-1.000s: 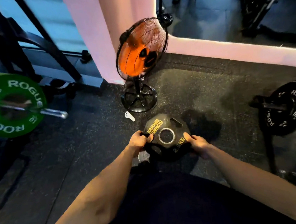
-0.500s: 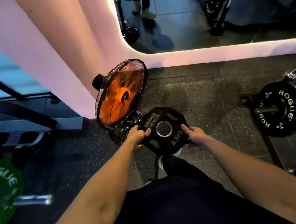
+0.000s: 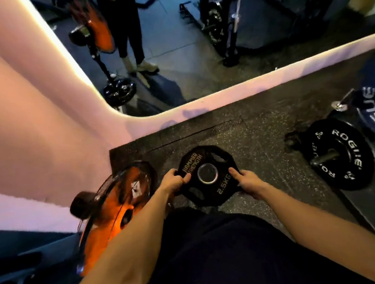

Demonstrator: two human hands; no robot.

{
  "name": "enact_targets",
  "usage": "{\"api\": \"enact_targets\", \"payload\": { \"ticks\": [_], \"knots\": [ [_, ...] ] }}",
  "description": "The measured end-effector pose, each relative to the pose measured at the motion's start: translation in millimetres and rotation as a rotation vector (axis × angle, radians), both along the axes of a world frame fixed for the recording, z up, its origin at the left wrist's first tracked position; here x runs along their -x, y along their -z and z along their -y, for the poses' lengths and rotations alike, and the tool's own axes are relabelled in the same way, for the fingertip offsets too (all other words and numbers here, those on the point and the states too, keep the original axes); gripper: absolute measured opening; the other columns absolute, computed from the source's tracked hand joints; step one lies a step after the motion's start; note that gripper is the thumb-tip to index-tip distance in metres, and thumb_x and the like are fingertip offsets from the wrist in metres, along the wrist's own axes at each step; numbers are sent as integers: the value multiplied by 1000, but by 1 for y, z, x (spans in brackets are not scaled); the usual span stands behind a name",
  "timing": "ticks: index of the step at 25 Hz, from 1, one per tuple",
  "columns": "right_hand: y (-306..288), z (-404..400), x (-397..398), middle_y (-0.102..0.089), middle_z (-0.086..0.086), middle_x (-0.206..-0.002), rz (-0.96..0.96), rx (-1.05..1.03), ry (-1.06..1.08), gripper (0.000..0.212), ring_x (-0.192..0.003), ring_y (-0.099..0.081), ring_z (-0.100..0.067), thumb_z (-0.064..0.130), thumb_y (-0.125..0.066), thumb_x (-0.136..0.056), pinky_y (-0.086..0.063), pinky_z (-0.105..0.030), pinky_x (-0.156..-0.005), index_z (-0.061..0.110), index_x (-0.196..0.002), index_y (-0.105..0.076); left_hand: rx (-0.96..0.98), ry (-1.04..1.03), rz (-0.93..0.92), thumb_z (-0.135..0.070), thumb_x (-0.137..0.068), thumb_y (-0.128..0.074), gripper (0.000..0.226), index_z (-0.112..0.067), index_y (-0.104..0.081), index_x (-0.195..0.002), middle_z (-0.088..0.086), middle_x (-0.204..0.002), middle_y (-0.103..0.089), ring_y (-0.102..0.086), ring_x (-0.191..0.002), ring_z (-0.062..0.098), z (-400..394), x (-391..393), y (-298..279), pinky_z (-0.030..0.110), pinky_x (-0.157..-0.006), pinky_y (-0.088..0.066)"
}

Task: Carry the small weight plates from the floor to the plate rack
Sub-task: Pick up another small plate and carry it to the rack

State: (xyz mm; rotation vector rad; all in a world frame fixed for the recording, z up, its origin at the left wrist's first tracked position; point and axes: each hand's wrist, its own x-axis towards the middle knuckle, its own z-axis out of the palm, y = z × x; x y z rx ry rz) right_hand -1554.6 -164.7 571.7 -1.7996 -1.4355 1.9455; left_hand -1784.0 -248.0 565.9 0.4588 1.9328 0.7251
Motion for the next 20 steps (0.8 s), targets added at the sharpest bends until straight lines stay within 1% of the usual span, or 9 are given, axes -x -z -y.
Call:
{"api": "enact_targets", "payload": {
  "ticks": [3,5,7,9,12,16,17,19,20],
  "knots": [
    [-3,-26,-24,-63,-3,-83,-2,13,159,40,-67,-60,-17,44,-48,-95,-46,-27,-49,7,-107,-58,10,119,57,-20,-86,-71,33,-9,-58,-115,13,-112,-66,-65,-103,30,-65,-13,-5,41,-91,-54],
    [-4,-36,-42,-64,-6,-94,0,16,299,40,-77,-62,-18,44,-49,-95,-52,-29,-54,9,-111,-57,23,247,96,-21,-84,-72,30,-13,-59,-109,11,-111,-67,-65,-102,29,-104,-28,-7,42,-90,-55],
    [-5,-42,-60,-62,-9,-106,22,17,444,41,-87,-63,-23,45,-49,-95,-53,-30,-57,11,-115,-57,30,385,128,-18,-85,-72,27,-11,-58,-106,13,-109,-66,-64,-96,27,-144,-44,-6,37,-80,-55],
    [-7,-41,-70,-62,-9,-108,38,40,553,40,-92,-62,-24,47,-48,-95,-52,-29,-58,14,-115,-58,8,496,143,-12,-86,-71,26,-6,-58,-107,18,-107,-66,-62,-89,26,-175,-60,-2,33,-72,-51],
    [-7,-36,-84,-64,-9,-104,96,60,772,44,-87,-63,-22,50,-48,-93,-51,-25,-53,12,-112,-60,45,747,83,-20,-86,-71,34,-7,-57,-114,12,-111,-64,-61,-92,24,-222,-93,2,30,-71,-46],
    [-15,-27,-91,-60,-5,-88,142,21,1043,39,-72,-59,-16,49,-50,-93,-49,-24,-48,11,-100,-59,184,948,232,-15,-90,-67,15,-20,-54,-95,2,-109,-64,-58,-98,19,-271,-134,-7,33,-82,-46],
    [-17,-26,-92,-60,-5,-85,137,9,1104,40,-68,-58,-15,48,-51,-93,-48,-24,-48,10,-99,-60,180,1016,232,-17,-89,-68,19,-20,-55,-102,1,-113,-62,-56,-104,20,-280,-143,-13,34,-85,-45],
    [-27,-30,-98,-62,-9,-87,130,-27,1208,45,-67,-59,-17,48,-53,-91,-47,-25,-47,5,-101,-62,146,1138,236,-26,-85,-71,47,-19,-48,-125,-3,-130,-55,-53,-116,22,-301,-163,-24,35,-91,-44],
    [-35,-35,-103,-63,-10,-89,133,-57,1248,47,-68,-60,-18,48,-54,-91,-48,-25,-47,3,-103,-62,120,1170,246,-27,-85,-72,54,-20,-44,-130,-4,-135,-51,-51,-120,23,-311,-175,-36,36,-94,-43]
  ]
}}
